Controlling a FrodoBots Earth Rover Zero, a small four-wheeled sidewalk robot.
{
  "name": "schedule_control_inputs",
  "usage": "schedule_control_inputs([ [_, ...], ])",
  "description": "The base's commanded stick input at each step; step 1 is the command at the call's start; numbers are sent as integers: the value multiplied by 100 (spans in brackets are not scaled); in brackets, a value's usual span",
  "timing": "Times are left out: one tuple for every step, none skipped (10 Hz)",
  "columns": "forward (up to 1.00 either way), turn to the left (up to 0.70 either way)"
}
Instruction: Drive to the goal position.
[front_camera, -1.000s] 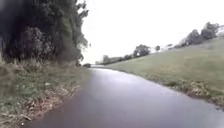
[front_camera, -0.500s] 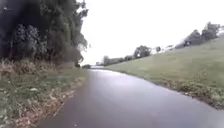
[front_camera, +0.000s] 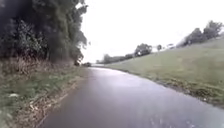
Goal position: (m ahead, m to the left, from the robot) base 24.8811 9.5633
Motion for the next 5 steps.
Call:
schedule_control_inputs([
  [100,0],
  [100,0],
  [100,0],
  [100,0],
  [100,0],
])
